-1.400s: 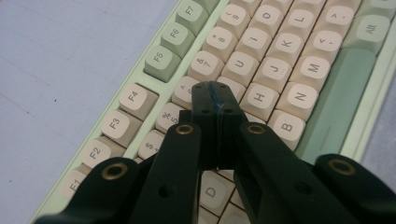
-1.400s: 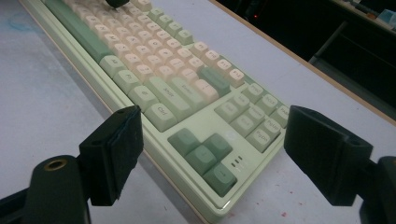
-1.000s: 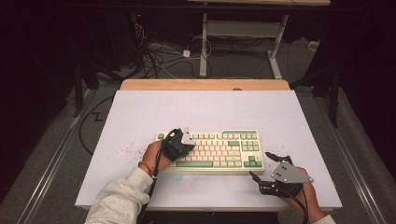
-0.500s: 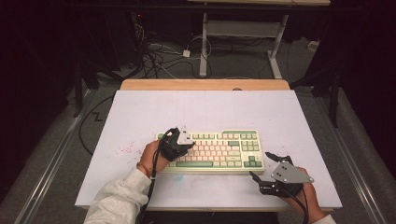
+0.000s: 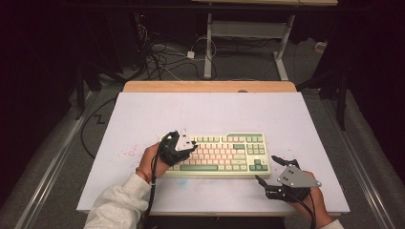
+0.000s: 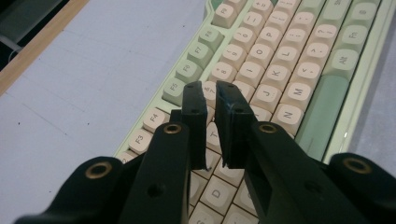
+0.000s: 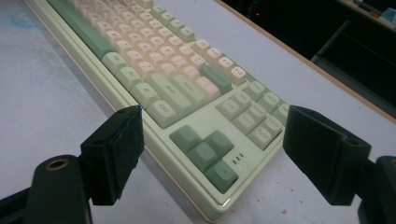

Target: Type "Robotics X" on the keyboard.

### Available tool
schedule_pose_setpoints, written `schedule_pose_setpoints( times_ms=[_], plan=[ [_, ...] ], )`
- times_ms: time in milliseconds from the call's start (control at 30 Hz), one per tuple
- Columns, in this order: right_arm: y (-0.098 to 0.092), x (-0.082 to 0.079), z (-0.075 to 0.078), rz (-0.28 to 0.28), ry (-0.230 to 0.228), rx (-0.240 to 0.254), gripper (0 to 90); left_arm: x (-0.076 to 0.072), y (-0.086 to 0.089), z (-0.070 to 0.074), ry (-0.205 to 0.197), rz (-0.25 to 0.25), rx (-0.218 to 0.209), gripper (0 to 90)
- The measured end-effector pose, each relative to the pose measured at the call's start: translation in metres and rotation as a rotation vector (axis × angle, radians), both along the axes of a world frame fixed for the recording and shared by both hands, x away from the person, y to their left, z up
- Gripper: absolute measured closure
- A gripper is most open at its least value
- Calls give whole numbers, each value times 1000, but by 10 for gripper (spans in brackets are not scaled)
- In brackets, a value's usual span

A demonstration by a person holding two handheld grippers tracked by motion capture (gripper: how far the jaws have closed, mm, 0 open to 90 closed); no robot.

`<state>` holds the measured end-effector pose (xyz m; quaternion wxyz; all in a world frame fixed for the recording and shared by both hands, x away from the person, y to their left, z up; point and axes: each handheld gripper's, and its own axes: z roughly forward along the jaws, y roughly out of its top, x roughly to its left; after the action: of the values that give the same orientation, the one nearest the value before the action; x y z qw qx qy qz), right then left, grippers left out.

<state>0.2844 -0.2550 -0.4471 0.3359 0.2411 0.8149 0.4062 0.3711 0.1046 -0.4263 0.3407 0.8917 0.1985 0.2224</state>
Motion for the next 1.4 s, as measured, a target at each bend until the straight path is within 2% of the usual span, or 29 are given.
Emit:
schedule_pose_setpoints(
  times_ms=[33,133,167,367,467,533,600,700,767,933,1067,1267,1400],
  plan=[
    [0,0,0,-2,2,0,211,-1,0,0,-5,0,1,751],
    [-1,1,0,-2,4,2,212,-3,2,1,-16,-7,-5,702],
    [-1,1,0,-2,4,1,212,-4,2,1,-25,-2,0,639],
    [-1,1,-1,-4,5,2,212,-9,4,-1,-53,6,22,406],
    [-2,1,0,-6,6,3,212,-13,7,-2,-68,6,7,293],
    [-2,1,0,-7,6,5,212,-15,9,-2,-81,3,-15,283],
    [-2,2,0,-7,5,5,212,-17,11,-2,-89,6,-24,228],
    [-3,1,1,-14,-2,7,221,-19,16,-2,-105,10,-44,211],
    [-4,1,2,-19,-15,24,229,-21,18,-3,-122,16,-41,186],
    [-5,1,3,-24,-10,28,229,-29,26,-4,-161,16,-78,186],
    [-5,2,3,-21,-10,26,229,-35,32,-5,-196,30,-56,186],
    [-6,2,4,-23,-5,28,242,-44,45,-5,-207,46,-90,186],
    [-6,2,4,-18,-2,26,273,-50,55,-7,-216,52,-90,186]
  ],
)
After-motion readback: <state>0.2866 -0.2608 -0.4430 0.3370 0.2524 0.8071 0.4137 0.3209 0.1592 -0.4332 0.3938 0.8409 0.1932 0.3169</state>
